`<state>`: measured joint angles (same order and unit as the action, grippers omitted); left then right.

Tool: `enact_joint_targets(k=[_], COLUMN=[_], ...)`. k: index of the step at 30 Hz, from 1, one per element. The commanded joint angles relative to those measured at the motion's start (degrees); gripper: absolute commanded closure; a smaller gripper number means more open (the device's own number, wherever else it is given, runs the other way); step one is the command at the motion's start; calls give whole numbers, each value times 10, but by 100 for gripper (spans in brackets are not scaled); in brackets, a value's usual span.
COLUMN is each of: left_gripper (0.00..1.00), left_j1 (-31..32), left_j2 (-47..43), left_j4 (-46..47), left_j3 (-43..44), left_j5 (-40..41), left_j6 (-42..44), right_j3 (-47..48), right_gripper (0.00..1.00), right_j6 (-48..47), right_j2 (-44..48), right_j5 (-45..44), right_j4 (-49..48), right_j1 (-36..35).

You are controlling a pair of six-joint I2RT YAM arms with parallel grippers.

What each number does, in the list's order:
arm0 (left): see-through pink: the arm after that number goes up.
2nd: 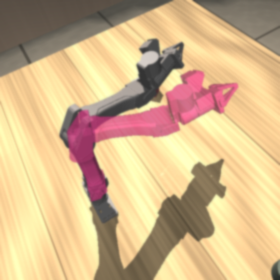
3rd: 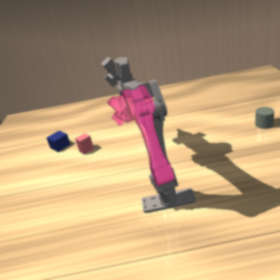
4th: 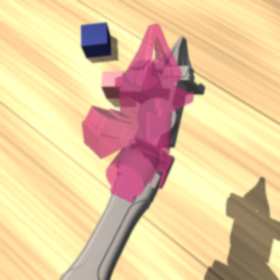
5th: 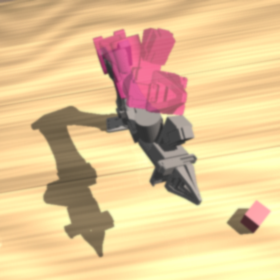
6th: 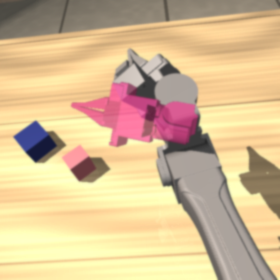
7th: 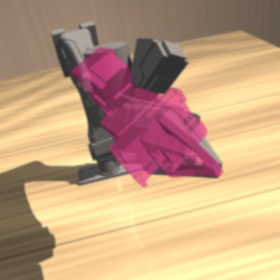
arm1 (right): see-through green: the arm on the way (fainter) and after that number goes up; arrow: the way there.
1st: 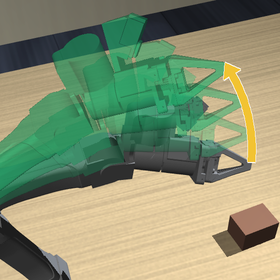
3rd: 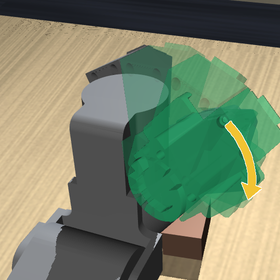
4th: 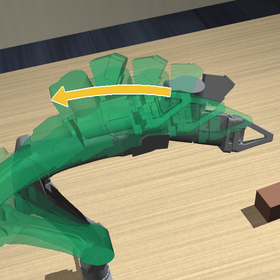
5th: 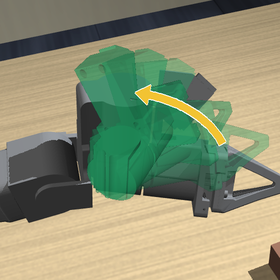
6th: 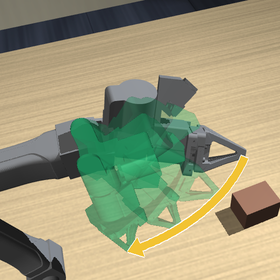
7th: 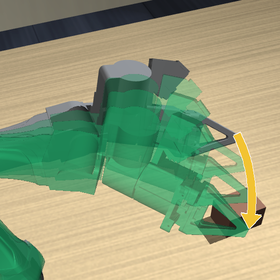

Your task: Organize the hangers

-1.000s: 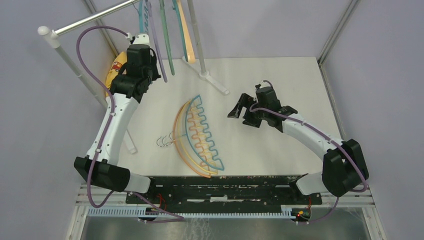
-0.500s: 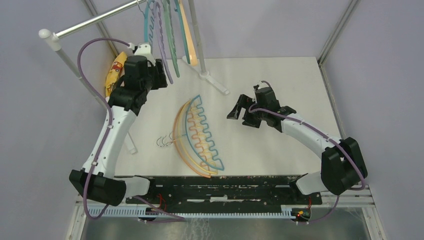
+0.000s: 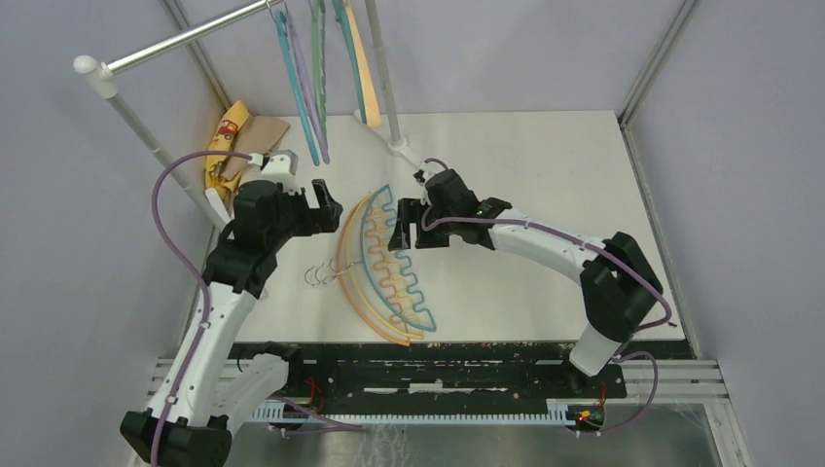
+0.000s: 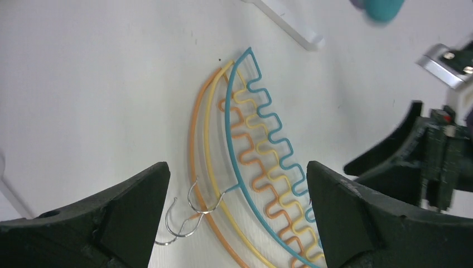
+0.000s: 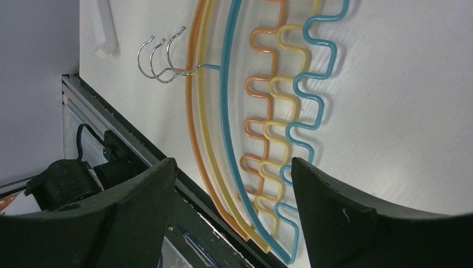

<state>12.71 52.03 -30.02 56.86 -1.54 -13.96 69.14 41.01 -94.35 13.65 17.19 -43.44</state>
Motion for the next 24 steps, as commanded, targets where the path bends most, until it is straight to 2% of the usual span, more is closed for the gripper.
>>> enact_joint_targets(k=[1,8,19,24], left_gripper=[1,1,1,1], left_j1=[-1,-1,-1,-1], left_j2=[-53,-75,-85,-93], left_j4=[14,-4,6,2], left_j3=[-30,-54,-76,-85], left_j5=[-20,21,13,15], left_j6=[-47,-47,-52,-50], right_j3=[63,148,231,259], right_gripper=[19,37,47,47], right_j6=[-9,7,37,46], right_j2=[-76,-194,-296,-341], right_j5=[13,61,96,90], right_j4=[-22,-49,-77,-80], right_j1=[-18,-48,-54,-58])
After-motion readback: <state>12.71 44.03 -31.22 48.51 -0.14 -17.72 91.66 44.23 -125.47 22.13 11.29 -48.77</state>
